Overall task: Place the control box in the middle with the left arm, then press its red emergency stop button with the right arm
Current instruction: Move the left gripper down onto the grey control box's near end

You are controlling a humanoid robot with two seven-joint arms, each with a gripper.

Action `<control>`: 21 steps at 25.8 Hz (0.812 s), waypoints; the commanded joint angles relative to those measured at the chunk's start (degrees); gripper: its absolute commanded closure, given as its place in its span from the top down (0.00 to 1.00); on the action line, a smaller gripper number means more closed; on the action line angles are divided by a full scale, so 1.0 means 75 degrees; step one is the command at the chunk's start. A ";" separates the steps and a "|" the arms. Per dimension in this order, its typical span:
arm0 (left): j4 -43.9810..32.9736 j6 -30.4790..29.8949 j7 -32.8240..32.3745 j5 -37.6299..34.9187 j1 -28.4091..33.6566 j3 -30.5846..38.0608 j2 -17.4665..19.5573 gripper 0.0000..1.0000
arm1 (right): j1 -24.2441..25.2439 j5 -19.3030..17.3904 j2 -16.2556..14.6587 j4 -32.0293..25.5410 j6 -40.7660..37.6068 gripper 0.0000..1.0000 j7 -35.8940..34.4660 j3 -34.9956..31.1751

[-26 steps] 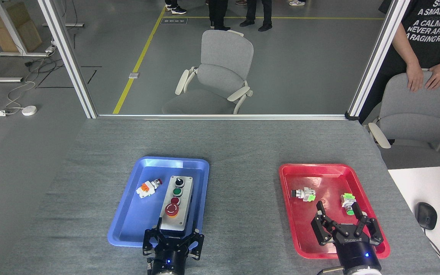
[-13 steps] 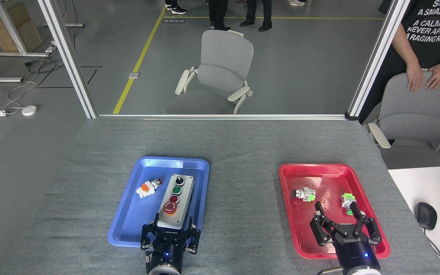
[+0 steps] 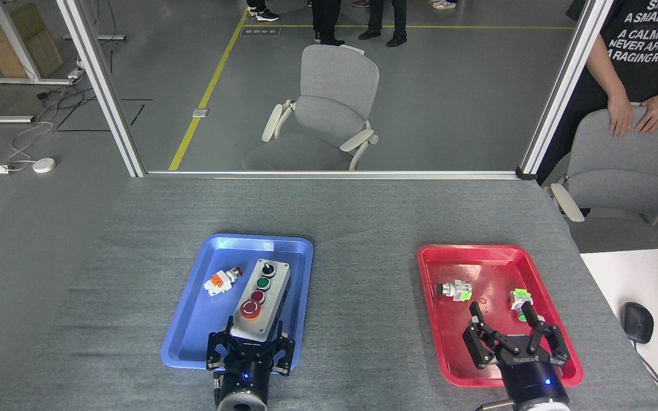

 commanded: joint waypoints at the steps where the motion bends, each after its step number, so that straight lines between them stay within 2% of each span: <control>1: 0.0015 0.0000 0.0010 0.0002 -0.0018 0.0014 0.0016 0.99 | 0.0000 -0.0026 -0.0018 -0.0030 -0.0080 0.99 -0.0006 0.0014; 21: 0.0191 -0.0024 0.0034 0.0025 -0.0135 0.0236 0.0028 0.99 | 0.0141 -0.0038 0.0041 -0.0100 -0.0056 0.99 -0.0006 -0.0068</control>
